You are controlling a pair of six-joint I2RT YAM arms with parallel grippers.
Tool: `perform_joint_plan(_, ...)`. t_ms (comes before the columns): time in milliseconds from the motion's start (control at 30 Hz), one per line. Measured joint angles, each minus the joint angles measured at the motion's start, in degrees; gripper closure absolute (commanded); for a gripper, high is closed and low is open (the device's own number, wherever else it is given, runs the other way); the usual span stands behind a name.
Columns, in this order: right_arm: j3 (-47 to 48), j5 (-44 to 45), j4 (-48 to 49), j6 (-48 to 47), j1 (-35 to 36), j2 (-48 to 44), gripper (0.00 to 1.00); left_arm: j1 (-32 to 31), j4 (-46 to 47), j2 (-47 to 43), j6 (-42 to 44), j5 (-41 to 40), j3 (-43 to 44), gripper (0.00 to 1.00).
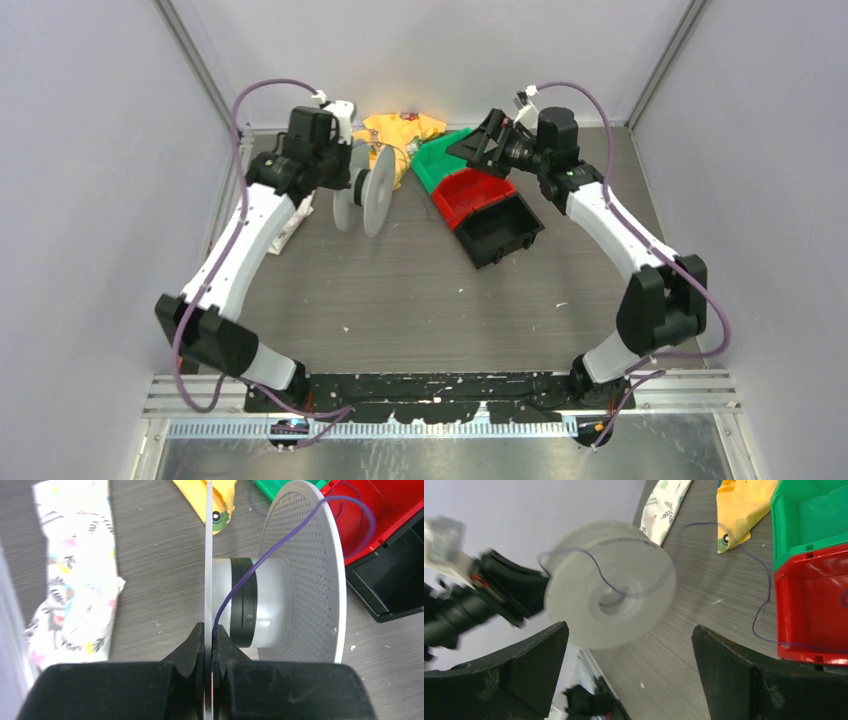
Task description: Wrap the cables
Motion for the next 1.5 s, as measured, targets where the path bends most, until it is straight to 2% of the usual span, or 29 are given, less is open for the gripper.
perform_joint_plan(67,0.74,1.7,-5.97,-6.34,1.4,-3.74,0.01,0.59,-2.16,-3.91,0.87,-0.55,0.5,0.99)
perform_joint_plan(167,0.81,4.5,-10.03,-13.57,3.34,-7.48,0.0,0.79,-5.51,-8.79,1.33,0.61,2.78,1.0)
perform_joint_plan(267,0.66,11.5,-12.17,-22.18,7.19,-8.59,0.0,0.81,-11.93,-9.31,1.38,3.02,11.21,1.0)
perform_joint_plan(400,-4.37,18.82,-9.05,-31.36,15.45,-8.61,0.0,0.96,-19.23,-6.93,0.13,4.83,22.77,1.0)
perform_joint_plan(567,-13.42,20.68,-0.13,-33.66,19.32,-8.24,0.0,1.25,-25.81,-6.47,-3.74,6.62,27.76,1.0)
perform_joint_plan(600,-15.41,21.33,5.27,-34.05,20.09,-6.95,0.0,1.25,-28.33,-6.49,-5.75,7.45,29.49,1.0)
perform_joint_plan(733,-15.34,22.8,12.83,-36.65,22.64,-3.41,0.0,1.25,-29.49,-6.56,-7.54,7.8,31.19,1.0)
perform_joint_plan(867,-15.06,25.94,19.12,-45.0,27.91,4.87,0.0,1.25,-29.27,-7.69,-8.87,7.82,31.78,1.0)
perform_joint_plan(1067,-15.02,31.08,22.73,-53.79,31.32,14.99,0.0,1.29,-29.49,-8.17,-10.21,8.0,34.14,1.0)
perform_joint_plan(1333,-9.88,36.04,26.69,-57.42,30.71,23.54,0.0,1.29,-29.51,-9.6,-11.04,8.81,36.33,1.0)
perform_joint_plan(1500,-9.27,38.51,28.89,-58.88,30.71,25.16,0.02,1.29,-29.51,-10.12,-11.15,8.81,37.46,1.0)
